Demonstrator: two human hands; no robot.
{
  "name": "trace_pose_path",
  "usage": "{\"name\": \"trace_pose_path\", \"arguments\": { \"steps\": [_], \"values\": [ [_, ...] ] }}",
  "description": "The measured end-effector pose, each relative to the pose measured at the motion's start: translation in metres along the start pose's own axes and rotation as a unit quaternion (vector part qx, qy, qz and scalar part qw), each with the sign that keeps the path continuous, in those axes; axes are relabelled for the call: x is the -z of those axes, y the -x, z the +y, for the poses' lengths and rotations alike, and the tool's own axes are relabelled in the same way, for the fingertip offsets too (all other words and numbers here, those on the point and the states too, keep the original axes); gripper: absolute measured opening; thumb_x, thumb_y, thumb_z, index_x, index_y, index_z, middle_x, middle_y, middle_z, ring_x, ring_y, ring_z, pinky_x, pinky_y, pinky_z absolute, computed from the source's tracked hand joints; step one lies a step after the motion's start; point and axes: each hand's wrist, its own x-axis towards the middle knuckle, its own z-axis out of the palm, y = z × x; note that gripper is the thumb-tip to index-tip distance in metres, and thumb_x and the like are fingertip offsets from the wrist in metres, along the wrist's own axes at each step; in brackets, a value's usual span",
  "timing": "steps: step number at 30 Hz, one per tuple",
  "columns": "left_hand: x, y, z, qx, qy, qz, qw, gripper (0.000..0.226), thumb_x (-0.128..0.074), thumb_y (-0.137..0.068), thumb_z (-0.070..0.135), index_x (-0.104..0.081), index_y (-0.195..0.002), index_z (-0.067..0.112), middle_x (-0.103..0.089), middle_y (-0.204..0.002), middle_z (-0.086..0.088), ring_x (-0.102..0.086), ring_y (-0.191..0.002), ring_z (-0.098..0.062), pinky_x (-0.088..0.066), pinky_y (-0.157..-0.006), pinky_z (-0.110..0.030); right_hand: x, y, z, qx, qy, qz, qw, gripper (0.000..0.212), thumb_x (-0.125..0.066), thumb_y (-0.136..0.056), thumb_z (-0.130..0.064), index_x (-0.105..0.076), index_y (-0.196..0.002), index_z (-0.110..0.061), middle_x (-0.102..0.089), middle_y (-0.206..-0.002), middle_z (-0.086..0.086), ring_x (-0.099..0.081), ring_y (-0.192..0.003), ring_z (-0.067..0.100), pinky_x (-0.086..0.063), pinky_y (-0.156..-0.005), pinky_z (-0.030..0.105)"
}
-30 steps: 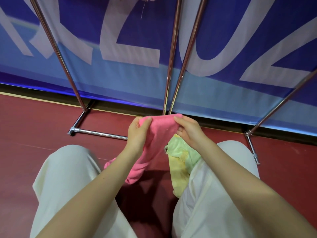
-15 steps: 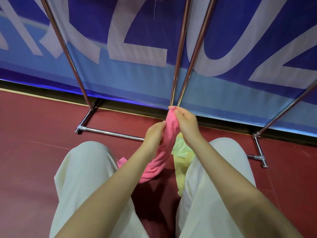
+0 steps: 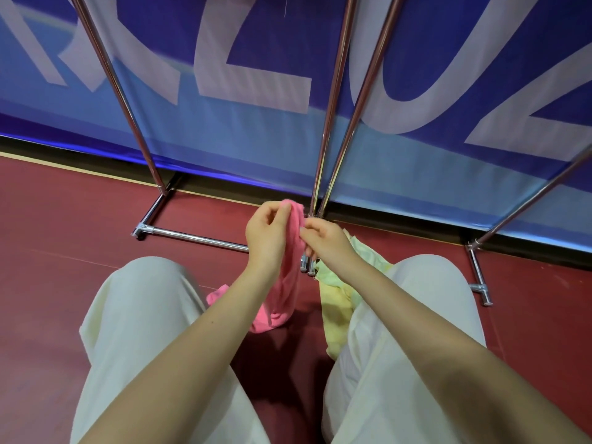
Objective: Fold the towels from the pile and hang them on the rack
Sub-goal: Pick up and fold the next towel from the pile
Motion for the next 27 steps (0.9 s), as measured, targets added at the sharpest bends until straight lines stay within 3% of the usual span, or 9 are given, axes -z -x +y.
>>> {"name": "trace_pose_path", "arguments": {
  "steps": [4,8,12,14,17,19,21,23,27],
  "values": [
    [0.004,-0.005,0.005,-0.017,0.003,0.03,0.999,0.024,-0.056,-0.095,0.011,-0.065,-0.075,0.021,-0.068,-0.075,0.01,-0.061,-0.067,0.005,-0.045,-0.066,-0.012,-0.001,0.0,-0.004,0.005,-0.046,0.018,0.999,0.014,-0.056,-0.092,-0.005,-0.067,-0.099,-0.012,-0.06,-0.074,-0.011,-0.054,-0.061,-0.008,-0.042,-0.06,0.011],
    [0.008,-0.012,0.004,-0.004,-0.013,0.052,0.999,0.022,-0.056,-0.096,0.013,-0.064,-0.078,0.022,-0.064,-0.073,0.009,-0.056,-0.06,0.007,-0.044,-0.061,-0.009,-0.002,0.001,-0.007,-0.004,-0.131,-0.012,0.991,0.021,-0.063,-0.09,-0.007,-0.064,-0.111,-0.006,-0.067,-0.09,0.001,-0.061,-0.079,0.003,-0.047,-0.072,0.012],
    [0.01,-0.01,0.001,0.005,-0.028,0.061,0.998,0.023,-0.055,-0.096,0.013,-0.065,-0.078,0.023,-0.064,-0.073,0.007,-0.056,-0.066,0.0,-0.043,-0.059,-0.008,-0.014,0.004,-0.001,-0.014,-0.085,-0.027,0.996,0.013,-0.064,-0.087,-0.001,-0.061,-0.098,0.006,-0.065,-0.074,0.01,-0.057,-0.071,0.011,-0.046,-0.071,0.022],
    [0.01,-0.011,0.0,0.0,-0.035,0.055,0.998,0.024,-0.054,-0.096,0.012,-0.064,-0.078,0.024,-0.064,-0.075,0.009,-0.056,-0.067,0.0,-0.043,-0.061,-0.008,-0.02,0.003,0.004,-0.036,-0.078,0.0,0.996,0.02,-0.062,-0.088,-0.001,-0.057,-0.095,0.017,-0.058,-0.073,0.025,-0.053,-0.072,0.019,-0.042,-0.07,0.032],
    [0.012,-0.014,0.002,0.012,-0.033,0.068,0.997,0.02,-0.048,-0.098,0.012,-0.062,-0.086,0.018,-0.061,-0.08,0.006,-0.055,-0.072,-0.006,-0.043,-0.064,-0.013,-0.021,0.002,0.005,-0.042,-0.094,0.037,0.994,0.024,-0.059,-0.09,-0.005,-0.056,-0.089,0.018,-0.049,-0.071,0.015,-0.043,-0.067,0.019,-0.034,-0.063,0.03],
    [0.015,-0.02,0.001,0.043,-0.037,0.074,0.996,0.02,-0.042,-0.097,0.007,-0.06,-0.09,0.013,-0.059,-0.082,0.002,-0.054,-0.078,-0.013,-0.043,-0.064,-0.017,-0.019,0.0,0.002,-0.043,-0.133,0.072,0.988,0.017,-0.058,-0.092,-0.007,-0.065,-0.088,0.008,-0.055,-0.071,0.009,-0.048,-0.066,0.013,-0.038,-0.063,0.026],
    [0.013,-0.019,0.003,0.096,-0.048,0.044,0.993,0.028,-0.038,-0.094,0.001,-0.058,-0.077,0.012,-0.057,-0.073,0.001,-0.052,-0.071,-0.015,-0.044,-0.059,-0.016,-0.017,-0.001,-0.001,-0.031,-0.144,0.103,0.984,0.013,-0.058,-0.092,-0.007,-0.069,-0.09,0.0,-0.064,-0.081,0.003,-0.057,-0.076,0.008,-0.045,-0.073,0.02],
    [0.007,-0.013,0.005,0.121,-0.098,-0.005,0.988,0.04,-0.035,-0.099,0.012,-0.052,-0.063,0.015,-0.054,-0.066,0.0,-0.05,-0.067,-0.017,-0.042,-0.065,-0.023,-0.016,-0.001,-0.003,-0.021,-0.14,0.114,0.983,0.012,-0.058,-0.091,-0.007,-0.069,-0.087,-0.003,-0.066,-0.082,0.001,-0.059,-0.079,0.006,-0.046,-0.077,0.019],
    [0.0,0.001,0.0,0.088,-0.129,-0.087,0.984,0.044,-0.042,-0.101,0.038,-0.048,-0.063,0.016,-0.048,-0.064,0.002,-0.045,-0.061,-0.008,-0.038,-0.063,-0.028,-0.011,0.0,-0.002,-0.026,-0.136,0.125,0.982,0.014,-0.057,-0.092,-0.008,-0.068,-0.09,0.001,-0.066,-0.081,0.002,-0.06,-0.076,0.008,-0.048,-0.074,0.023]
  ]
}}
